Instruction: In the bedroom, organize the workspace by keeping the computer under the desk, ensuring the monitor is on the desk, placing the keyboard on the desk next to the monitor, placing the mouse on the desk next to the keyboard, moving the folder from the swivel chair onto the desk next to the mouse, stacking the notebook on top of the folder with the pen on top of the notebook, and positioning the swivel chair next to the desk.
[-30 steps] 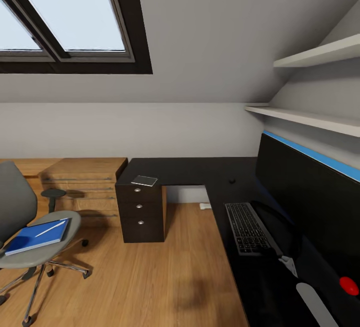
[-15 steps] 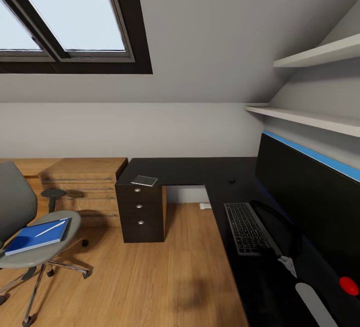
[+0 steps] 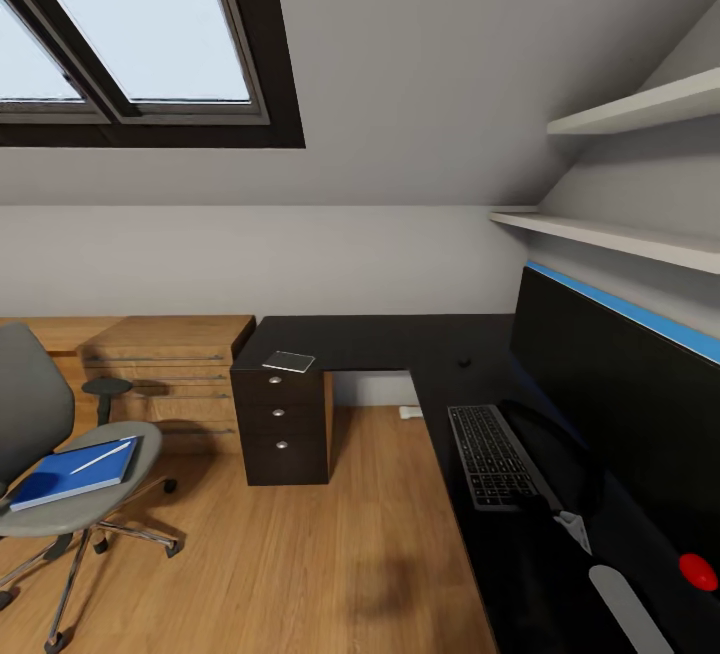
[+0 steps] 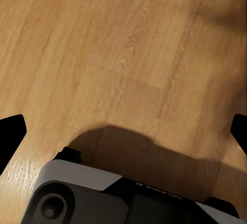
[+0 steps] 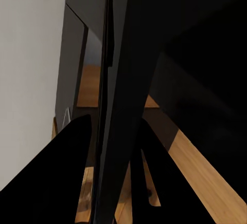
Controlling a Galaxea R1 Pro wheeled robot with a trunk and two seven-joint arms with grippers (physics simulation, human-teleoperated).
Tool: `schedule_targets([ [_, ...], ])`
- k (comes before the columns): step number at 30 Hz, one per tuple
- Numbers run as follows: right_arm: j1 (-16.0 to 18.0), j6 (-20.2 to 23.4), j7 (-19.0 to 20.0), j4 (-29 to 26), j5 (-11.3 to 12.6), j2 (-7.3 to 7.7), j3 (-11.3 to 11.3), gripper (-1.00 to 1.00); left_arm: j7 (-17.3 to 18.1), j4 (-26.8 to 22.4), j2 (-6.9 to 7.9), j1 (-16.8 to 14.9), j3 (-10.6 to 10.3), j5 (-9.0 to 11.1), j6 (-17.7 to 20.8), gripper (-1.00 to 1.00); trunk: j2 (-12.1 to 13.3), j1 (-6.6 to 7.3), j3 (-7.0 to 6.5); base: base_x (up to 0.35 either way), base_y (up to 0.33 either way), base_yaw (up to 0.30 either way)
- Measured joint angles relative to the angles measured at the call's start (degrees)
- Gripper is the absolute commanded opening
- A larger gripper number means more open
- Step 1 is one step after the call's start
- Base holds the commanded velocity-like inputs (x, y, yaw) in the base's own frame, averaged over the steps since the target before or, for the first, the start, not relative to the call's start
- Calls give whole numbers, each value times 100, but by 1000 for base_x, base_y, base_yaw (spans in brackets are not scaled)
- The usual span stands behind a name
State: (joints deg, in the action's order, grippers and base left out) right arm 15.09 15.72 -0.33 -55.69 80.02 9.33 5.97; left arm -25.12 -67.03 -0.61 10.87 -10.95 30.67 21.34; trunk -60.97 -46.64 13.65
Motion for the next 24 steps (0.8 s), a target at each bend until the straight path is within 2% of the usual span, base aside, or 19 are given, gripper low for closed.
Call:
schedule_targets([
  [4,0,-2,3,-7,1,-13,-39,-100,0,-17,-2,-1,-5,2,0,100,0,0,0,0,0,0],
  [9,0,-6,10,-9,-9,-10,-191,-100,0,-17,-2,-1,-6,1,0,100,0,0,0,0,0,0],
  [21,0,-11,15,-8,-20,-9,-199,-100,0,-18,-2,2,-6,0,0,100,0,0,0,0,0,0],
  [24,0,-6,27,-9,-20,-9,-184,-100,0,-18,-2,-2,-6,0,0,100,-119,-65,53,0,0,0],
])
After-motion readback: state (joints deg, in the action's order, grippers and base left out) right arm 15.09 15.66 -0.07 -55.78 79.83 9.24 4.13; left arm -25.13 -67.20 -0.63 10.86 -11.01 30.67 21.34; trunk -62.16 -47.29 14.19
